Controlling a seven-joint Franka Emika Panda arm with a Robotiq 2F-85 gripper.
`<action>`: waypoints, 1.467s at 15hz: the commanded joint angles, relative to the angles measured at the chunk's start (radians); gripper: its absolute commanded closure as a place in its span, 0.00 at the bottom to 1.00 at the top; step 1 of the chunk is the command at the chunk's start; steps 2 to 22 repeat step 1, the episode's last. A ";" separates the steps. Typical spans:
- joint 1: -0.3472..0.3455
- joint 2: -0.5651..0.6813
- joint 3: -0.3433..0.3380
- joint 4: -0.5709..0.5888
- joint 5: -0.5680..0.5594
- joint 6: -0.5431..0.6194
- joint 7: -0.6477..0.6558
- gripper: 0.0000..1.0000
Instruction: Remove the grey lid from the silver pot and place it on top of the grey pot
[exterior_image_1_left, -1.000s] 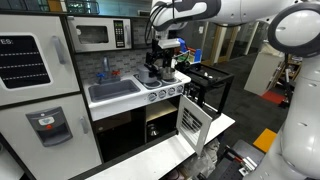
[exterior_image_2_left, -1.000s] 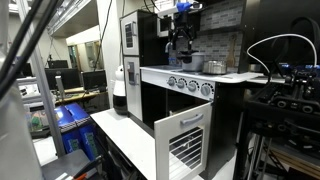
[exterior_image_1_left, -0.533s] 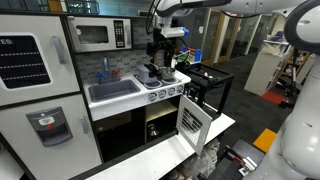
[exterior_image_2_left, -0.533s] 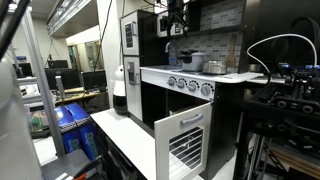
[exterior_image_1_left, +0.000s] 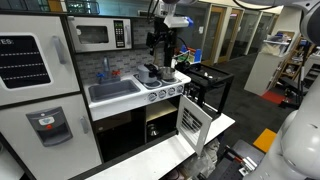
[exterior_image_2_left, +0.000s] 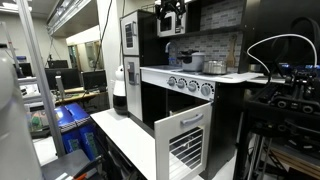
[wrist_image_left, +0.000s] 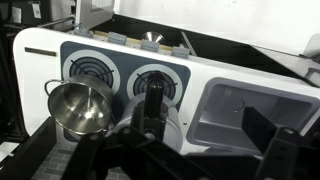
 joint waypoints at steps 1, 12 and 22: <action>-0.004 0.000 0.005 0.001 0.000 -0.004 0.000 0.00; -0.004 0.000 0.005 0.001 0.000 -0.004 0.000 0.00; -0.004 0.000 0.005 0.001 0.000 -0.004 0.000 0.00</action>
